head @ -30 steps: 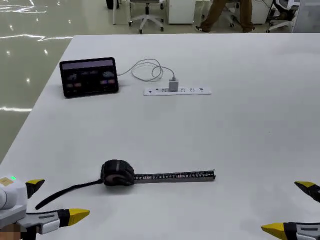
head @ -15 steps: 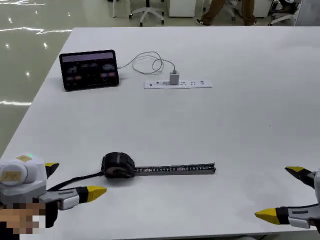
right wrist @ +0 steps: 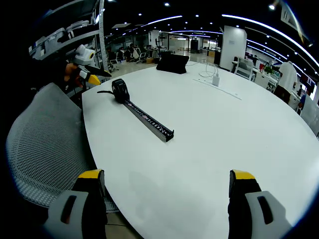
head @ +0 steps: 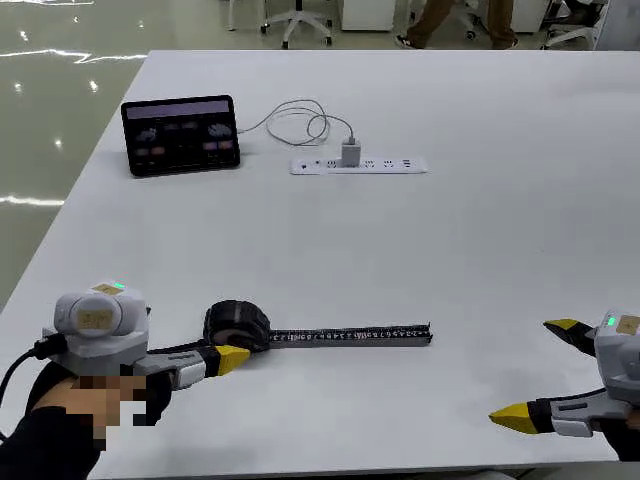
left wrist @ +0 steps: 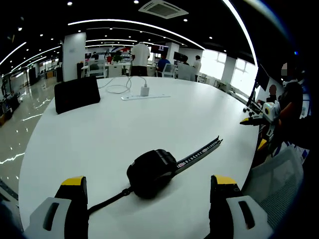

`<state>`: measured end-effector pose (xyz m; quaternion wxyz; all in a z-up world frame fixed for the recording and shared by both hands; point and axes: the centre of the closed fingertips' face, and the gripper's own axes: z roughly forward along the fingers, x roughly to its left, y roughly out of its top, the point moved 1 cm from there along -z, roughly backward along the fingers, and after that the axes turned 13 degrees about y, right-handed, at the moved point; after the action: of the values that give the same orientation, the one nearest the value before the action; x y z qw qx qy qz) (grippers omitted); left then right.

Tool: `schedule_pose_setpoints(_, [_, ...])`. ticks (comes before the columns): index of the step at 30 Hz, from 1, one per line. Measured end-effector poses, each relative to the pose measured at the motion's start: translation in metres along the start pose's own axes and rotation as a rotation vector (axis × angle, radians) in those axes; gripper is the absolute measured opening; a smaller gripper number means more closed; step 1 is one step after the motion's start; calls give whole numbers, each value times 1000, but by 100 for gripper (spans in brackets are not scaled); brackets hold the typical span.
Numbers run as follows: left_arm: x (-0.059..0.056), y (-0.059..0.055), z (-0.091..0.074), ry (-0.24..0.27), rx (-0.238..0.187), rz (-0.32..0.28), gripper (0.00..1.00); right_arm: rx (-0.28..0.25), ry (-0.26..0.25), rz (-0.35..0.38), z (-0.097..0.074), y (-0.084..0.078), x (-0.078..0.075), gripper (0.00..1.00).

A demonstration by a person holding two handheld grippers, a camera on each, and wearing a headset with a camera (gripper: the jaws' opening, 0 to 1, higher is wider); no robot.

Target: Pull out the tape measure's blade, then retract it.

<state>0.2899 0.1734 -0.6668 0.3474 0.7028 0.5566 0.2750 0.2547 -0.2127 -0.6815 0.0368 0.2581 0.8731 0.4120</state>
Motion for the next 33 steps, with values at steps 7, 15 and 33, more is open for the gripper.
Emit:
schedule_pose_setpoints(7, [-4, 1, 14, 83, -2, -23, 98, 12, 11, -22, 6, 6, -1, 98])
schedule_pose_setpoints(15, [-13, -3, 29, 153, -10, -93, 95, 44, 30, -62, 15, 13, -4, 96])
schedule_pose_setpoints(33, [-27, -6, 51, 188, -53, -113, 91, 173, 142, -203, 46, 34, -14, 97])
